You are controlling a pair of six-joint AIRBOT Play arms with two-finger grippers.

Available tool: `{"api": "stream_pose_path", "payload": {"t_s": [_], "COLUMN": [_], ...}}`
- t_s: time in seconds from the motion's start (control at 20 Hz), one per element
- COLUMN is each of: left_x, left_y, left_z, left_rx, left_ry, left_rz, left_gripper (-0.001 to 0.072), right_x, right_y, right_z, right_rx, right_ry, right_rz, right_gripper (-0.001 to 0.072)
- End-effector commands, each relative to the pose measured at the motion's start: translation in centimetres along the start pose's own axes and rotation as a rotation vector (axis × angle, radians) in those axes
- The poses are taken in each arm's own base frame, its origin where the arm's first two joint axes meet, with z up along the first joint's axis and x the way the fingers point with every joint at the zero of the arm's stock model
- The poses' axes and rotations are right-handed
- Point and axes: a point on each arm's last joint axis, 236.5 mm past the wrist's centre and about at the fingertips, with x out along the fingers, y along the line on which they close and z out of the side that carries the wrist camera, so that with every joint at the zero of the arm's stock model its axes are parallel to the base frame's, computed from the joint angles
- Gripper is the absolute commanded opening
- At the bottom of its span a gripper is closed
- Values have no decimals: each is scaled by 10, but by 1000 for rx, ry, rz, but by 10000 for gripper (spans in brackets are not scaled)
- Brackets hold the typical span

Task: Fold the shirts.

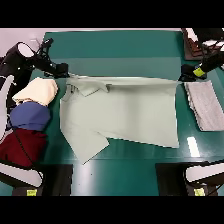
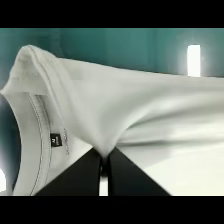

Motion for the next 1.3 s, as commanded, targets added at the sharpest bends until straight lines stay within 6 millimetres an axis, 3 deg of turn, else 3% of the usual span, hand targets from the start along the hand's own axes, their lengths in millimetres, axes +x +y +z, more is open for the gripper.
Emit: {"api": "stream_pose_path", "payload": {"t_s": [0.0,0.1,0.3,0.35,0.4,0.45,0.65,0.75,0.8,0.95,1.05,1.25], "left_x": [5,16,36,39,38,35,-22,-50,-56,-54,-46,-25], "left_y": [9,9,20,21,21,22,36,51,49,41,37,15], "left_z": [-15,-24,-60,-65,-66,-66,-78,-117,-143,-236,-284,-331], "left_rx": [42,36,-4,-9,-20,-49,-65,-71,-78,-149,-189,-272], "left_ry": [59,71,159,172,176,175,176,201,223,319,363,412], "left_rz": [1,3,5,7,7,11,84,184,187,162,136,18], "left_gripper": [30,30,31,34,270,558,541,541,541,541,541,541], "right_x": [22,40,68,70,69,65,16,-10,-19,-30,-32,-31], "right_y": [1,4,13,19,19,24,25,24,24,26,28,28], "right_z": [-29,-46,-72,-73,-71,-68,-70,-79,-83,-91,-96,-97], "right_rx": [10,13,40,56,67,69,30,24,26,17,16,16], "right_ry": [30,44,84,83,75,68,27,-28,-56,-123,-126,-121], "right_rz": [-2,-2,33,63,74,92,89,83,80,74,77,79], "right_gripper": [15,15,28,147,290,332,332,333,332,332,332,332]}}
